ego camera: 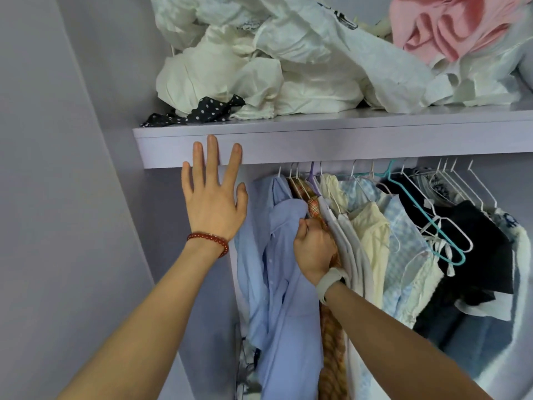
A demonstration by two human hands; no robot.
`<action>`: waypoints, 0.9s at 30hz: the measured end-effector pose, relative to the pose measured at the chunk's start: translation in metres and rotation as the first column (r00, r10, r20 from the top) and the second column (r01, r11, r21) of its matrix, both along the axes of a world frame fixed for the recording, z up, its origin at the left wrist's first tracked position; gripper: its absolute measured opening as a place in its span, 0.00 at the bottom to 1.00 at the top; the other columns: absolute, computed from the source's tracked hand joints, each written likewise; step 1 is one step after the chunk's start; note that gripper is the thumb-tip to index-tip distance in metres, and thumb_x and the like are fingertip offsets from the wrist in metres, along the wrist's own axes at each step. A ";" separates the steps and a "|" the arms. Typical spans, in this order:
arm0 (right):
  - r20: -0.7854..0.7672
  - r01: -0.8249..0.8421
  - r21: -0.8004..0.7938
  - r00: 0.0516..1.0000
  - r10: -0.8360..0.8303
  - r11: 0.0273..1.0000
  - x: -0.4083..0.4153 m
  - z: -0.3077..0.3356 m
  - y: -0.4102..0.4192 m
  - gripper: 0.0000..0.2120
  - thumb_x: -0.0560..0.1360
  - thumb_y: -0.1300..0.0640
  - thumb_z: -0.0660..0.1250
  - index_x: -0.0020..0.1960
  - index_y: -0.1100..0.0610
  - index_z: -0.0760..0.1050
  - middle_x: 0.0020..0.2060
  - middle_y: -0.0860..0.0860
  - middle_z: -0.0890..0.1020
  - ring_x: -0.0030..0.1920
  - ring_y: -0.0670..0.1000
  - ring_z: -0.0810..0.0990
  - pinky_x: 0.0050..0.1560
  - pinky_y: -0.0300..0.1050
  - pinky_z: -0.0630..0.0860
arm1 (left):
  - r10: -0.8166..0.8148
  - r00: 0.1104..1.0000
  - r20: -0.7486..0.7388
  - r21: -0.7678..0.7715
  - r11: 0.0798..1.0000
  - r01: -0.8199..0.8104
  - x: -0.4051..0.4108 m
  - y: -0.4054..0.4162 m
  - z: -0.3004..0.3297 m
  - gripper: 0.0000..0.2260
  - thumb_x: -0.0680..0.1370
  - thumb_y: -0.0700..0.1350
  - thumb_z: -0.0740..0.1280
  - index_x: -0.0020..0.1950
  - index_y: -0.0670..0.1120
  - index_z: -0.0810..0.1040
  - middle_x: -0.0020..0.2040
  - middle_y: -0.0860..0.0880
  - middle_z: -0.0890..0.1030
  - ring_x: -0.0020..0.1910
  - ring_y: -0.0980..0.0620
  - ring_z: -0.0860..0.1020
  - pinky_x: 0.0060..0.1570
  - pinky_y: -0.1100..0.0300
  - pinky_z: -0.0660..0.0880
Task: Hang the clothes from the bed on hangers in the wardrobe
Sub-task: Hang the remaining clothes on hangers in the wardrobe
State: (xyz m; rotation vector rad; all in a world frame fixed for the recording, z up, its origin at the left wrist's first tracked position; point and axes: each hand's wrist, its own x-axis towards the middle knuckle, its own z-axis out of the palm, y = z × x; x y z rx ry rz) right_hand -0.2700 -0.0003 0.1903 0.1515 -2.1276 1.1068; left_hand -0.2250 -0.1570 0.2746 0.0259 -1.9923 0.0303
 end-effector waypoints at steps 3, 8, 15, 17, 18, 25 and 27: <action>0.165 0.009 0.074 0.986 -0.021 0.997 -0.020 0.005 -0.008 0.15 0.80 0.57 0.54 0.50 0.68 0.73 0.41 0.63 0.80 0.40 0.62 0.79 0.32 0.43 0.64 | 0.018 1.000 0.006 -0.011 1.000 -0.018 0.000 0.000 0.000 0.28 0.75 0.47 0.58 0.75 0.50 0.56 0.74 0.39 0.56 0.73 0.39 0.52 0.70 0.43 0.51; 0.264 0.061 0.036 0.962 -0.068 0.998 -0.025 -0.003 -0.008 0.15 0.80 0.56 0.53 0.53 0.67 0.71 0.45 0.64 0.80 0.45 0.63 0.79 0.35 0.46 0.67 | 0.022 1.000 0.021 -0.015 1.000 -0.022 0.001 -0.002 0.000 0.28 0.75 0.46 0.60 0.75 0.50 0.56 0.74 0.39 0.56 0.73 0.40 0.52 0.70 0.43 0.51; 0.302 0.023 -0.019 0.953 -0.016 1.000 -0.016 -0.001 0.000 0.13 0.79 0.58 0.55 0.60 0.63 0.70 0.57 0.62 0.75 0.53 0.62 0.76 0.39 0.47 0.68 | -0.024 0.996 0.086 0.048 0.999 0.020 0.012 0.007 0.004 0.30 0.73 0.44 0.60 0.75 0.49 0.56 0.75 0.39 0.54 0.73 0.39 0.52 0.69 0.41 0.52; 0.204 -0.020 0.036 0.979 0.012 0.999 -0.004 -0.006 0.004 0.16 0.79 0.58 0.57 0.64 0.62 0.69 0.59 0.62 0.73 0.55 0.63 0.75 0.43 0.49 0.72 | -0.072 0.991 0.115 0.144 0.988 0.055 0.020 0.014 -0.006 0.29 0.73 0.45 0.58 0.75 0.50 0.57 0.75 0.41 0.53 0.74 0.40 0.51 0.68 0.40 0.51; 0.112 -0.041 0.081 0.993 0.031 0.996 0.004 -0.009 0.008 0.17 0.78 0.58 0.57 0.65 0.63 0.69 0.59 0.62 0.73 0.56 0.63 0.75 0.48 0.50 0.73 | -0.096 0.988 0.124 0.177 0.981 0.073 0.025 0.017 -0.015 0.28 0.73 0.46 0.56 0.74 0.49 0.58 0.75 0.41 0.54 0.74 0.40 0.51 0.68 0.39 0.50; -0.036 0.024 0.421 0.999 -0.009 0.907 0.054 -0.046 0.075 0.22 0.75 0.56 0.50 0.66 0.60 0.69 0.63 0.58 0.74 0.62 0.59 0.72 0.61 0.56 0.70 | -0.194 0.922 0.334 0.169 0.975 0.144 0.034 0.054 -0.112 0.24 0.69 0.41 0.69 0.66 0.43 0.72 0.68 0.36 0.68 0.67 0.36 0.66 0.56 0.34 0.66; 0.004 0.079 0.462 0.996 -0.092 0.884 0.070 -0.059 0.104 0.22 0.74 0.56 0.52 0.63 0.62 0.72 0.60 0.61 0.76 0.60 0.62 0.74 0.58 0.62 0.72 | -0.217 0.880 0.422 0.139 0.975 0.174 0.035 0.071 -0.132 0.24 0.67 0.40 0.71 0.62 0.42 0.75 0.65 0.36 0.72 0.63 0.36 0.71 0.52 0.34 0.69</action>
